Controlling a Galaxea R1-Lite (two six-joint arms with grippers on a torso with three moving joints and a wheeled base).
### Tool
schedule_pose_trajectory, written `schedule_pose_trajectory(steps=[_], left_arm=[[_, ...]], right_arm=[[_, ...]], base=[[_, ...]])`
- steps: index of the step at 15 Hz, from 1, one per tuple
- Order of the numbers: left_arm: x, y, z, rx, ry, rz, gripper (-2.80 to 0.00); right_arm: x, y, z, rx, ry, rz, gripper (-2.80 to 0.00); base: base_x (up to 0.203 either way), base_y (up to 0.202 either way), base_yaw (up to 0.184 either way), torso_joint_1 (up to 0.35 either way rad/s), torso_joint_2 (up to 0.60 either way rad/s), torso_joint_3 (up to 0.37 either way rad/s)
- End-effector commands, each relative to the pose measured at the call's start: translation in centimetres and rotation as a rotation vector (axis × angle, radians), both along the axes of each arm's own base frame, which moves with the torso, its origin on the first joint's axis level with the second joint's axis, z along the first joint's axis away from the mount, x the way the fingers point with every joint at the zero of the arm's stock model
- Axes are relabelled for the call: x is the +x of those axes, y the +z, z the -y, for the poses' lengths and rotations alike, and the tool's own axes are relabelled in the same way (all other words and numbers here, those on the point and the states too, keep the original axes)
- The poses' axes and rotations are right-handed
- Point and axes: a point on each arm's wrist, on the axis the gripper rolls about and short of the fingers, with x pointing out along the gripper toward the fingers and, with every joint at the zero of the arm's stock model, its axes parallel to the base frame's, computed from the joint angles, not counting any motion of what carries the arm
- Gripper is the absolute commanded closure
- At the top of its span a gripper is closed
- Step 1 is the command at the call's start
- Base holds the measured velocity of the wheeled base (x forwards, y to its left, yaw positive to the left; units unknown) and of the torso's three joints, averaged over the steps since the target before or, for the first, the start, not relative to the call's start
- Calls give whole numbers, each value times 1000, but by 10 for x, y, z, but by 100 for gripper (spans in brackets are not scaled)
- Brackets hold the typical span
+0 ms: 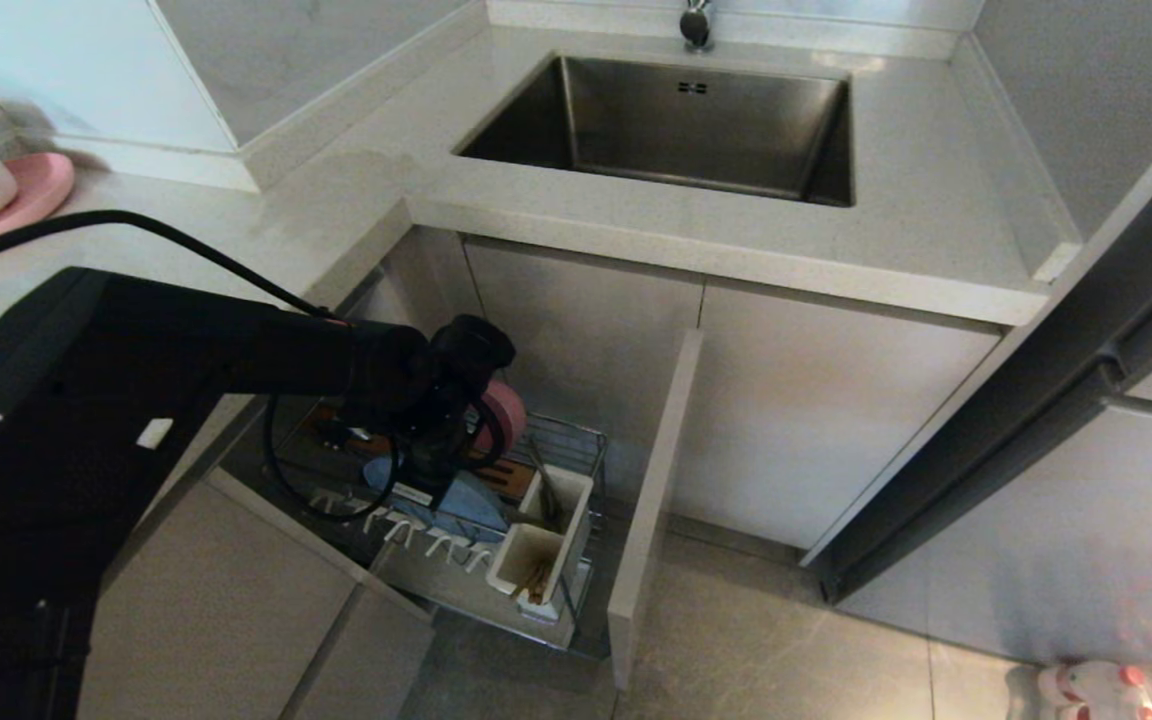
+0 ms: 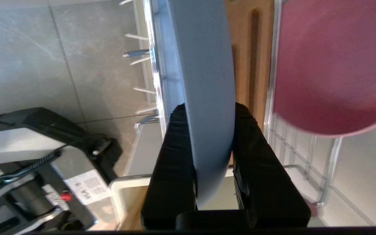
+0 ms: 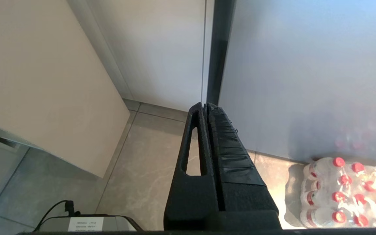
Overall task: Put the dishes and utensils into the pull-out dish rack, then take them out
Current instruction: Take the plate out of the cupboard
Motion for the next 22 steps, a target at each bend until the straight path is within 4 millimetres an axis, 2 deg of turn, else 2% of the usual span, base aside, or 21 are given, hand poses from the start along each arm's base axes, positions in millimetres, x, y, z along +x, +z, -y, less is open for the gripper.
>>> schedule_pose_trajectory(steps=[1,3,5,10,14,22], left_arm=[[-1,1,0,0,8,-4,0],[-4,4,0,0,4,-1,0],[-12,15,3,-9,-9,19,0],[-43,62,8,-48,-55,118,0],[-63,81,16,-8,-63,173,0],[-113,132,30,-88,-167,302,0]], right_arm=[[0,0,0,0,0,1,0],[0,0,0,0,0,1,0],[0,0,0,0,0,-1,0],[0,0,0,0,0,-1,0],[0,0,0,0,0,1,0],[0,0,0,0,0,0,0]], base=[[0,0,0,0,0,0],[0,0,0,0,0,0],[0,0,0,0,0,0],[0,0,0,0,0,0],[0,0,0,0,0,0],[0,0,0,0,0,0]])
